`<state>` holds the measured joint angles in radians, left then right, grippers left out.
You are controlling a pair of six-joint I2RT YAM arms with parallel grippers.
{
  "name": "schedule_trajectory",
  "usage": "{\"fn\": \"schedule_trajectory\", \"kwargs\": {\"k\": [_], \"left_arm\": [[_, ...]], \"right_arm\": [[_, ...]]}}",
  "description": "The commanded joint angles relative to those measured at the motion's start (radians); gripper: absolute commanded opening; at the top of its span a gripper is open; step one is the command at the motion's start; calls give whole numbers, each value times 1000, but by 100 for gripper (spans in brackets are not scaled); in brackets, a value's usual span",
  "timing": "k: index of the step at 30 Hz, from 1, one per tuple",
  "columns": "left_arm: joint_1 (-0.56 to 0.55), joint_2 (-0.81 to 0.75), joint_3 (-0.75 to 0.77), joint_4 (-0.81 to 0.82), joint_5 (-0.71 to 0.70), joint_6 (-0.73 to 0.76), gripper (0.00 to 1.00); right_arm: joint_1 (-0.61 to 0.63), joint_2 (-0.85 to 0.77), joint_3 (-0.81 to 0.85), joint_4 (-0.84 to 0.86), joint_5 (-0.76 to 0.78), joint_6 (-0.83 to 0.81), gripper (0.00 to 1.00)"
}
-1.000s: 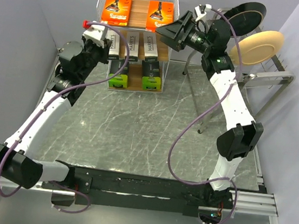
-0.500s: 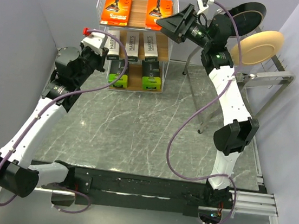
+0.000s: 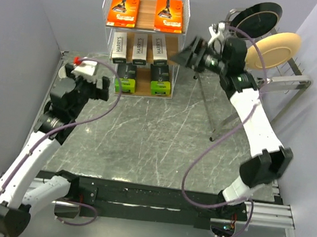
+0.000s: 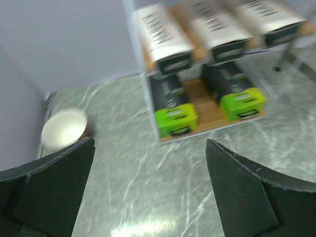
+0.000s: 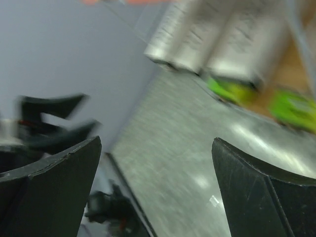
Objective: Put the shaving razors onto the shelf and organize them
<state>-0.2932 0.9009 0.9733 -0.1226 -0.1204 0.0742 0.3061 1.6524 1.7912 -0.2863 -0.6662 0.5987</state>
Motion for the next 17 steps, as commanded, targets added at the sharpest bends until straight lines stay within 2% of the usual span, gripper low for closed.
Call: {"fn": "schedule_trajectory", "kwargs": {"k": [1,2,5,9,13,17], "left_arm": [[52,-37,-97,24,-128,-143,99],[74,-34,-107,23,-125,-198,100],[118,-34,-140,29,-85,-292,100],[127,-69,-220,70,-127,-315,100],[131,-56,-194,38,-200,-330,99],[131,-69,-177,41,-200,-307,100]], "right_arm": [[30,-158,-270,-184,314,-240,100],[68,-183,-307,-197,436,-270,100],[160,-290,-438,-218,662,-304,100],[198,-439,-536,-233,701,-372,100],[202,-479,-552,-297,760,-415,100],[217,-479,-543,-323,725,-415,100]]}}
